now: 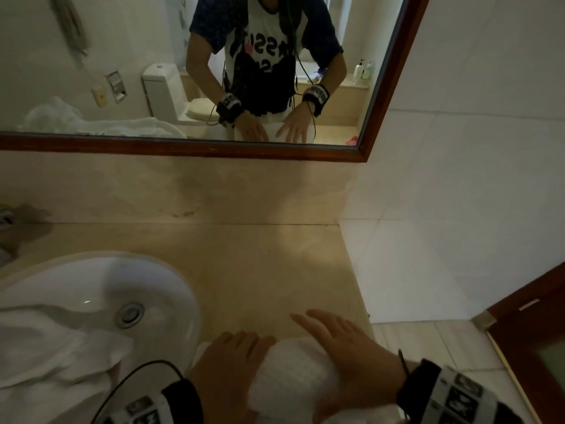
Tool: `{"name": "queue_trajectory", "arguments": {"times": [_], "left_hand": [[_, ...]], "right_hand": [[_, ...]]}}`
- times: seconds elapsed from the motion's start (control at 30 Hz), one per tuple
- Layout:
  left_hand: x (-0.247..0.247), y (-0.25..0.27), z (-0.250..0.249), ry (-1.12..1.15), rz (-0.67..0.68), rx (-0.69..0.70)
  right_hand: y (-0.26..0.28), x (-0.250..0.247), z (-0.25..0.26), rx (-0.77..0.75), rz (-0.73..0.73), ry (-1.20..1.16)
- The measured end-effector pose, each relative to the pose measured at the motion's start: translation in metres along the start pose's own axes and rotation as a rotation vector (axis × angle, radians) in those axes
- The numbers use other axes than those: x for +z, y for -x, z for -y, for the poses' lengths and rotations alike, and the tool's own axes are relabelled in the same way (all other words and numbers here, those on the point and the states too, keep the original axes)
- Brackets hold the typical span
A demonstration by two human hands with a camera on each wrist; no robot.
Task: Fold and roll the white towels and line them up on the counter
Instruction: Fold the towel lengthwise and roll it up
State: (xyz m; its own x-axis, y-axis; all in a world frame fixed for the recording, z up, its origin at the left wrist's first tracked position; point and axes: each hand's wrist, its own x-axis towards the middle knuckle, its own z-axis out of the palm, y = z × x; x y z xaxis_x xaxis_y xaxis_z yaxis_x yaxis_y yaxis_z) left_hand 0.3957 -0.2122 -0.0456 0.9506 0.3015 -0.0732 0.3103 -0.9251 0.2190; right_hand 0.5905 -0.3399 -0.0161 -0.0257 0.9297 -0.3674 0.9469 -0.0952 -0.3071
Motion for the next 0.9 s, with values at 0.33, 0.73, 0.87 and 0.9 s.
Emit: {"name": "queue_trajectory", "arguments": {"times": [0.33,0.73,0.87,0.9], "left_hand": [[-0.002,0.005,0.010,0.112,0.284,-0.039],[0.022,0.027,-0.016,-0.174,0.064,-0.202],[0.048,0.039,-0.024,-0.306,-0.357,-0.181],[0.053,0.040,-0.025,-0.358,-0.417,-0.175]], "right_hand": [[0.010,0.050,0.025,-0.041,-0.449,0.338],[0.011,0.045,0.011,-0.013,-0.240,0.296],[0.006,0.048,0.016,-0.031,-0.226,0.236],[0.009,0.053,0.015,-0.041,-0.237,0.257]]}}
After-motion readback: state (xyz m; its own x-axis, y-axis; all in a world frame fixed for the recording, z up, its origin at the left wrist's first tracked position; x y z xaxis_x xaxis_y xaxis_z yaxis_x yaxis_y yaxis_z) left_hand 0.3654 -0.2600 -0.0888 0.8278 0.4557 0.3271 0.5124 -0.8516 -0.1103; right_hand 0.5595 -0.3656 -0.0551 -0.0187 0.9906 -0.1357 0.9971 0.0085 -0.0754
